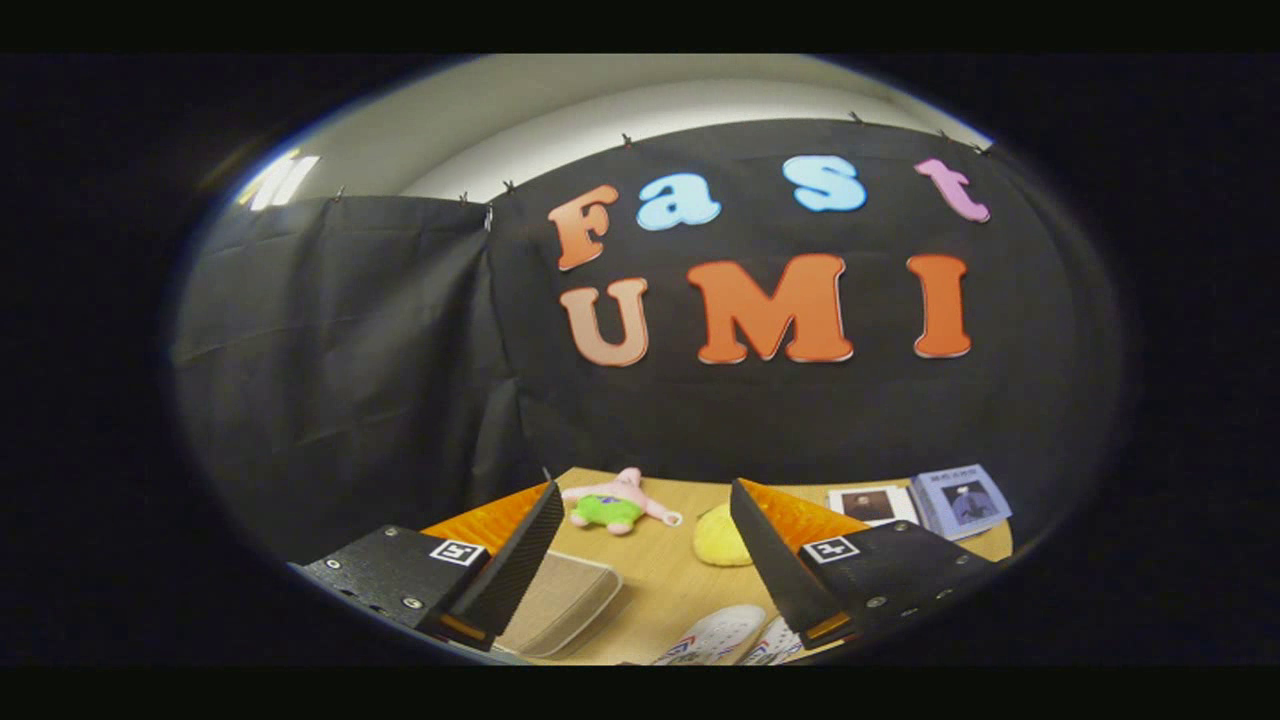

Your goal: Open the storage box then place both shoes into the box .Put the left shoe in first, then the right shoe, with the right side of both shoes facing outward in a uniform manner.

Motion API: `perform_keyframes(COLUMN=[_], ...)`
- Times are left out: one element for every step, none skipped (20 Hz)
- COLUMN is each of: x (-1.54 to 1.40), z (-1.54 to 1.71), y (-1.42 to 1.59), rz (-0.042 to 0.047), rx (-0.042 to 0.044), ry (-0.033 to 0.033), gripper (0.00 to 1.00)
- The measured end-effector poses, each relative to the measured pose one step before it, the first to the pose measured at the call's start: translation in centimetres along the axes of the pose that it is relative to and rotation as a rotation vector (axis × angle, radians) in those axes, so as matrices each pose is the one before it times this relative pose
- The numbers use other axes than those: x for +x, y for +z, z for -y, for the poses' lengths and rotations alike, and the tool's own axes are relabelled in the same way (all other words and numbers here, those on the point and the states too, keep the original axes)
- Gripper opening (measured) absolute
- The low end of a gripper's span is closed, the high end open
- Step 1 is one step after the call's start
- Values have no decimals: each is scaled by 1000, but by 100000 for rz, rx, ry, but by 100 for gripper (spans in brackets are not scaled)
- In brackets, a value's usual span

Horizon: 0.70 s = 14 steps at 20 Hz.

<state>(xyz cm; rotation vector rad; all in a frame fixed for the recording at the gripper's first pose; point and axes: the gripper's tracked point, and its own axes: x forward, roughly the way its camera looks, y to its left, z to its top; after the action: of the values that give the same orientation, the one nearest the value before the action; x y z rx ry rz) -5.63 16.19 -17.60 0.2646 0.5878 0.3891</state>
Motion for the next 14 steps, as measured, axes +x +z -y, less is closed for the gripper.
perform_keyframes(x=[267,411,140,345,343,416,290,534,483,628,626,721,401,378], z=[-657,-610,-694,-486,-429,-320,-341,-217,-274,26,13,246,169,196], y=[-1485,-1538,-1816,-1616,-1466,-1197,-1619,-1252,-1499,-979,-1183,-920,-621,-360], rz=[-4650,-5053,-5324,-4773,-4291,-3667,-4380,-4056,-4508,-3917,-3911,-2845,-1992,-1467], rx=[2182,2369,2643,3294,3325,3632,4091,4124,4120,4437,4251,3842,2929,2438], ry=[2872,3059,3556,3079,3154,2593,3566,2645,2808,1846,1535,516,725,1017], gripper=[100,99,99,99,99,98,98,98,98,98,98,98,98,97])
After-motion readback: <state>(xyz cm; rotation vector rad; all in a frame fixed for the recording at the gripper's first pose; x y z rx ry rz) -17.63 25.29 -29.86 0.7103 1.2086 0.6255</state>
